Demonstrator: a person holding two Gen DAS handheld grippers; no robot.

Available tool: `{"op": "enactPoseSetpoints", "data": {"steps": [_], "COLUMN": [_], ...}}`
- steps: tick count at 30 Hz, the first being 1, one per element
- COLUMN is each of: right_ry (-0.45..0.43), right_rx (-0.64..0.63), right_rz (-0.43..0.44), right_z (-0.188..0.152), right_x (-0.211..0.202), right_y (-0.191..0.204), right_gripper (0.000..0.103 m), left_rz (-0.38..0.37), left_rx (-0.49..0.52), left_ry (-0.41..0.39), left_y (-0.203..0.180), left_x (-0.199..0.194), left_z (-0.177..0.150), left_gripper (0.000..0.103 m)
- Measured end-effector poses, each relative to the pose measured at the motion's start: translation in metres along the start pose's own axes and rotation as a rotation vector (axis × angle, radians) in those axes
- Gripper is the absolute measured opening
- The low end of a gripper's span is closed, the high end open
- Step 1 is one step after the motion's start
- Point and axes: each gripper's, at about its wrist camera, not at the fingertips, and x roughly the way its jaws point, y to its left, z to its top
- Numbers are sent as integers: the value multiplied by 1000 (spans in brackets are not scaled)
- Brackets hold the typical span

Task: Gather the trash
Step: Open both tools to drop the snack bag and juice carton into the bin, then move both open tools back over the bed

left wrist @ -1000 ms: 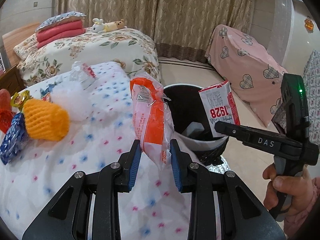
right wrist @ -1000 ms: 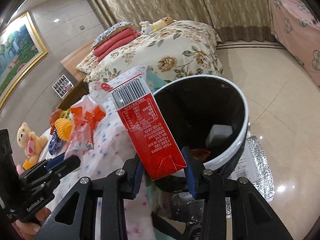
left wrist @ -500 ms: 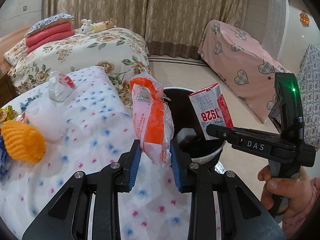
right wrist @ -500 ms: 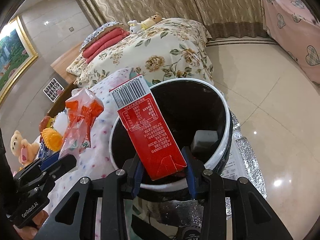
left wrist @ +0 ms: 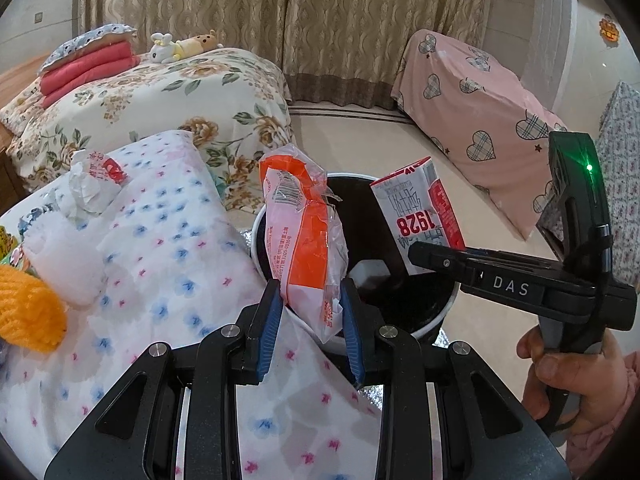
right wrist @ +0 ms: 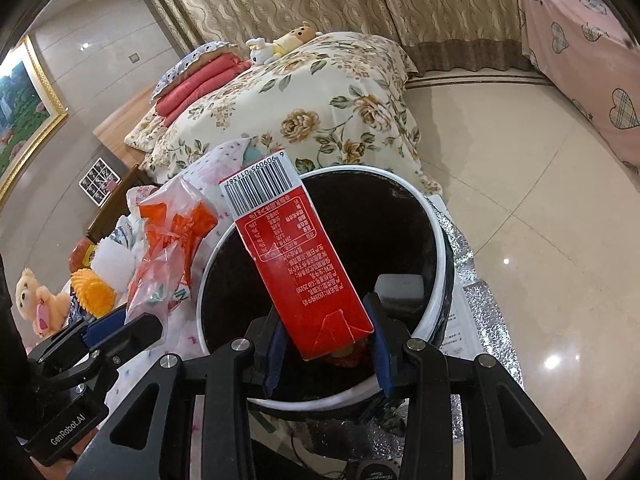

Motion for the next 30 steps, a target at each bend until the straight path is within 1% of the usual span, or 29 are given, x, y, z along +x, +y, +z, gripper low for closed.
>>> {"op": "enactPoseSetpoints", "data": {"steps": [9, 17, 19, 20, 21, 23, 24, 29, 30], "right_ry": [8, 7, 3, 2, -1, -12, -14, -36, -39], "right_rx": [9, 6, 9, 12, 13, 18, 19, 19, 18], "right_rz": [-2, -14, -15, -16, -20, -18, -16, -7, -1], "right_z": [4, 7, 8, 8, 8, 8, 8, 4, 4], "right_x": [3, 1, 1, 1, 0, -2, -3, -10, -11], "right_y": [-7, -7, -8, -8, -8, -8, -8, -1, 1], "right_gripper": [37, 39, 42, 43, 46, 53, 56, 60, 64], "left_rz": [1, -11, -16, -17, -15, -12, -11, 0, 5], "left_rx": [9, -11, -12, -13, -17, -27, -31, -65, -77], "left_ry": [9, 21, 16, 13, 9, -2, -6, -8, -10], "left_y": [-6, -4, -4, -4, -3, 0, 1, 13, 17], "left_x": [6, 12, 10, 10, 7, 3, 0, -10, -14], "left_z": [5, 6, 6, 6, 6, 4, 3, -9, -13], "left_gripper": [28, 30, 35, 40, 48, 58, 58, 58, 58]}}
